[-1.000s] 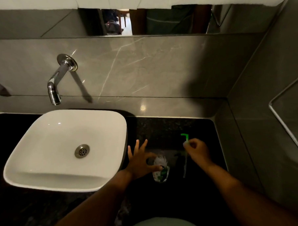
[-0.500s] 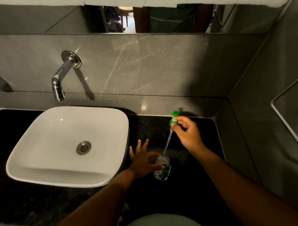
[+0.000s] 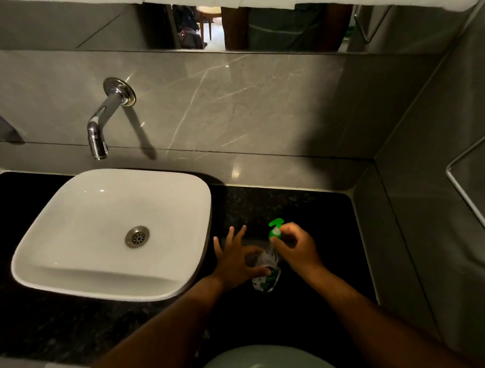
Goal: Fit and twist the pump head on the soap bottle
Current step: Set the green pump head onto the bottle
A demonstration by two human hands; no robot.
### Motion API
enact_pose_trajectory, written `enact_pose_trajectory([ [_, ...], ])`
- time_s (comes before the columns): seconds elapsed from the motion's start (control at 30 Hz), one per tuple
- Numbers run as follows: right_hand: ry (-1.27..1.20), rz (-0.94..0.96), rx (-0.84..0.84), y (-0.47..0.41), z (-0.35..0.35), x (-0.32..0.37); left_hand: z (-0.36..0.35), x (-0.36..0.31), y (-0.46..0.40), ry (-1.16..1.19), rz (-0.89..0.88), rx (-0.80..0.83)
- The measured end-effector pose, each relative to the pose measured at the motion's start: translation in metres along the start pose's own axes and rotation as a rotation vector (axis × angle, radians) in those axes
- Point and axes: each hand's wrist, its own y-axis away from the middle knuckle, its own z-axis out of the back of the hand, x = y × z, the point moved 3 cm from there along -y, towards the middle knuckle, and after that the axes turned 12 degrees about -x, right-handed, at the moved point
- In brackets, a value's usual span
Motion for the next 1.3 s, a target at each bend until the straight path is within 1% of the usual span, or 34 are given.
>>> enact_pose_trajectory([
  [0.07,0.001,0.012,-0.02,-0.001,0.001,0.0,-0.002,0.0,0.0,0.008,0.003,-0.003],
  [0.17,0.142,0.023,0.073,0.0,-0.001,-0.004,-0.002,-0.002,0.001,0.031,0.024,-0.01],
  [0.2,0.161,0.001,0.105,0.002,-0.002,-0.006,-0.001,-0.002,0.001,0.033,0.03,-0.01],
  [0.37,0.179,-0.1,0.147,0.005,0.0,-0.008,-0.003,-0.005,0.003,0.03,0.039,0.024],
  [0.43,0.126,-0.142,0.186,0.006,0.001,-0.008,-0.004,-0.005,0.004,0.038,0.068,0.009],
  [0.53,-0.076,-0.235,0.221,0.007,0.005,-0.008,-0.004,-0.008,0.002,0.06,0.095,-0.016],
  [0.6,-0.101,-0.24,0.242,0.007,0.005,-0.008,-0.004,-0.01,0.001,0.06,0.096,-0.016],
  [0.67,-0.1,-0.218,0.227,0.007,0.005,-0.007,-0.002,-0.012,0.002,0.043,0.092,-0.016],
  [0.73,-0.093,-0.149,0.179,0.008,0.004,-0.006,-0.001,-0.015,0.002,0.027,0.088,-0.005],
  [0.83,-0.019,-0.073,0.104,0.011,0.0,-0.005,-0.001,-0.019,0.003,0.018,0.074,0.015],
  [0.9,-0.056,-0.086,0.1,0.014,-0.004,-0.005,-0.002,-0.02,0.002,0.01,0.08,0.009],
  [1.0,-0.178,-0.115,0.149,0.016,-0.005,-0.012,-0.002,-0.018,0.0,-0.023,0.078,0.008],
  [1.07,-0.161,-0.123,0.135,0.013,-0.003,-0.013,-0.002,-0.017,0.0,-0.05,0.064,0.0],
  [1.2,0.004,-0.039,-0.023,0.01,-0.004,-0.008,-0.007,-0.019,-0.001,-0.052,0.04,-0.029],
  [1.23,0.006,-0.036,-0.044,0.012,-0.005,-0.008,-0.008,-0.019,-0.001,-0.044,0.05,-0.041],
  [1.3,-0.063,-0.056,-0.019,0.015,-0.009,-0.01,-0.008,-0.02,-0.002,-0.031,0.076,-0.055],
])
